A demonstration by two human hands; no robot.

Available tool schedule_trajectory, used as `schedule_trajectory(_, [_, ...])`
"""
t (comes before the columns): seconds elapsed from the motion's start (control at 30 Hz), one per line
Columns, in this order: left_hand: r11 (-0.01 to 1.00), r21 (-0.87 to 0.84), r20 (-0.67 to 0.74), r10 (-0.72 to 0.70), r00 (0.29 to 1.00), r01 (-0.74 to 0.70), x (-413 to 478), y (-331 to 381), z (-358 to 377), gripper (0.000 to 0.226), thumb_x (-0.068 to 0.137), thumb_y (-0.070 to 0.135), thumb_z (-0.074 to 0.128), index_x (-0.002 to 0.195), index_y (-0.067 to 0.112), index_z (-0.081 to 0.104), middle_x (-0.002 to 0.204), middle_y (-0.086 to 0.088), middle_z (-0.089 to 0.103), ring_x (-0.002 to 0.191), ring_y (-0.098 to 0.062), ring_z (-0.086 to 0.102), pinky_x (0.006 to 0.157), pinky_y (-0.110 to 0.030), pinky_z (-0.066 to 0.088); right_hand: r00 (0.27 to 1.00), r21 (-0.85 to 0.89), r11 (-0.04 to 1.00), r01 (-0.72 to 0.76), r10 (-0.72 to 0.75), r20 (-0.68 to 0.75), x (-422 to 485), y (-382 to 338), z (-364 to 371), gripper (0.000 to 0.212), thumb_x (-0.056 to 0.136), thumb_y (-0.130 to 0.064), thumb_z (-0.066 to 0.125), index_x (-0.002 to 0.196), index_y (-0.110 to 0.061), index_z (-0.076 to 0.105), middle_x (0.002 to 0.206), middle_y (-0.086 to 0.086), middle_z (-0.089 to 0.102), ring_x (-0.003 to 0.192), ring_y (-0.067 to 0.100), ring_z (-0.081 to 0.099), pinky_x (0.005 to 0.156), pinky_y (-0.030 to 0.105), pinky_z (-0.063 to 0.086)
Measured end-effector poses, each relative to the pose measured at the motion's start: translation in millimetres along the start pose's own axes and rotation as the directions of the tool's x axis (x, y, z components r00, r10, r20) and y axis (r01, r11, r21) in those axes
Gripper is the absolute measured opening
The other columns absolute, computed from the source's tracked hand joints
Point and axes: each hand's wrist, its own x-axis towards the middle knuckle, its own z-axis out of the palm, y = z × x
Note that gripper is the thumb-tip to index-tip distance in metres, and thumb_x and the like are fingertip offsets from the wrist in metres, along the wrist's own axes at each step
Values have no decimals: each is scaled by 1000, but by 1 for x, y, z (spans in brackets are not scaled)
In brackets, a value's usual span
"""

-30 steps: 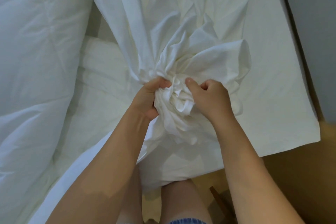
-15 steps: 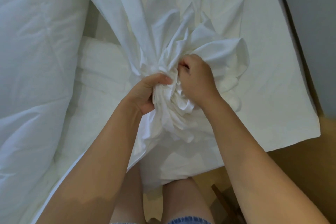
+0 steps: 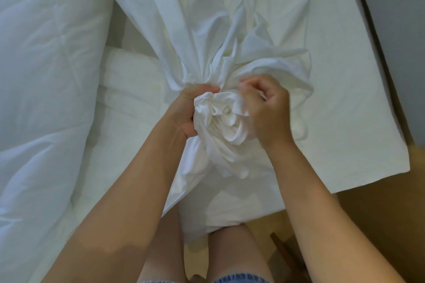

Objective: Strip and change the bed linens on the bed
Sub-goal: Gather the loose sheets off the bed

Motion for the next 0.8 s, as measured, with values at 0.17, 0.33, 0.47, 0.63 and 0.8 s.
schedule_trajectory(0.17, [999,-20,-99,38,994,-40,3,-6,-1,25,59,11,52,36,16,47,39,4,42,36,-10,46,42,-15,40,903,-368,829,-420,422,-79,-6,19,-25,35,81,-43,62,63,-18,47,60,-9,48,57,9,45,53,25,34])
schedule_trajectory(0.33, [997,-48,-131,47,990,-53,0,-11,-5,18,63,13,53,46,13,49,44,2,45,40,-11,49,44,-16,43,772,-185,769,-612,632,67,0,14,-15,48,77,-56,63,105,-17,56,102,-4,60,90,14,59,71,32,53])
schedule_trajectory(0.47, [996,-20,-170,87,982,-92,1,-12,-2,27,82,5,44,56,11,47,45,1,46,43,-11,50,45,-16,44,910,-69,911,-406,396,-125,6,7,4,32,73,-24,76,97,-16,57,96,-5,64,83,8,60,75,23,49])
schedule_trajectory(0.63, [964,117,-370,265,890,-238,5,-20,9,31,85,3,48,56,12,54,46,3,52,45,-12,52,49,-20,44,944,2,999,-50,47,-327,-2,1,18,35,76,3,62,97,-23,51,103,3,56,88,15,56,80,21,49])
schedule_trajectory(0.8, [966,77,-389,259,884,-248,4,-23,4,46,80,3,50,37,18,49,40,5,44,36,-11,49,42,-15,42,869,195,905,-377,419,-265,-12,14,11,35,72,-20,78,96,-17,53,104,0,61,85,8,61,75,12,50])
